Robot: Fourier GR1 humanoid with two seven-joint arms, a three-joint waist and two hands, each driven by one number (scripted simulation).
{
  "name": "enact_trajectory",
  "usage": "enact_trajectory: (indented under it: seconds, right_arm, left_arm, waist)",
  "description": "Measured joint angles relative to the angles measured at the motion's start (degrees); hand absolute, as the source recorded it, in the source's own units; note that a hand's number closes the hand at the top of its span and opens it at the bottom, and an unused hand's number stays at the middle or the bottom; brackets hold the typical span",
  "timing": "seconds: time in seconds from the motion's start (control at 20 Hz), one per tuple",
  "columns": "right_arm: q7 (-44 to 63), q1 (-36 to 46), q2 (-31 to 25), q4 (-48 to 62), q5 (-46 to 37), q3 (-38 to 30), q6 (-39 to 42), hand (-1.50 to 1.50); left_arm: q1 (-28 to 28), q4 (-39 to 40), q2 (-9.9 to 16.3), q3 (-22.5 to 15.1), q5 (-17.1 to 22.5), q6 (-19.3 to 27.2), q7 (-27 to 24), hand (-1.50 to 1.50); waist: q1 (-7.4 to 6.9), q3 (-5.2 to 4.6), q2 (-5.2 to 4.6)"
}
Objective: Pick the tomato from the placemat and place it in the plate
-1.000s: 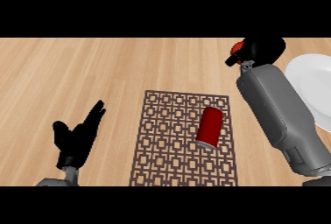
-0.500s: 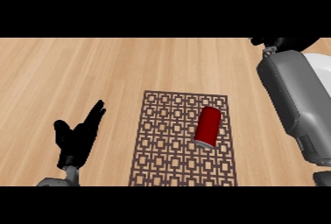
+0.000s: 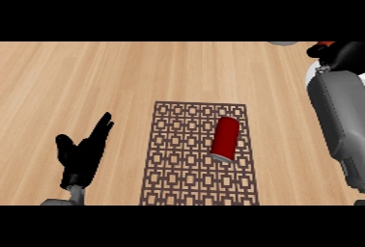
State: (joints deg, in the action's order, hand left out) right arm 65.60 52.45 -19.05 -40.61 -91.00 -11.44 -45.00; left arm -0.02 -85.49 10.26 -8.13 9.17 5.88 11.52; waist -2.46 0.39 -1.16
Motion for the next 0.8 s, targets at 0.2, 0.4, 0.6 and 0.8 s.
enact_trajectory:
  seconds: [0.2, 0.4, 0.6, 0.8]
  right_arm:
    - [-0.2, -3.6, -2.2, 0.7, -4.1, -5.2, -4.3, 1.50]
    - [-1.0, -6.3, -3.6, 2.0, -6.2, -10.5, -8.9, 1.50]
    - [-2.9, -8.5, -4.7, 4.2, -6.2, -15.4, -14.4, 1.50]
    - [-4.0, -9.0, -7.3, 8.2, -3.2, -19.3, -18.5, 1.50]
  left_arm:
    - [0.0, 0.0, 0.1, 0.4, 0.3, -0.1, 0.6, 0.00]
    - [-0.2, 0.6, -0.4, 0.3, -0.3, 0.3, 0.4, 0.00]
    - [-0.4, 0.9, -0.9, 0.2, -0.7, 0.5, 0.4, 0.00]
    - [-0.3, 0.7, -0.9, 0.2, -0.9, 0.2, 0.7, 0.00]
  waist:
    - [0.58, 0.02, 0.13]
    - [0.74, 0.07, 0.27]
    - [0.72, 0.10, 0.39]
    - [0.58, 0.11, 0.47]
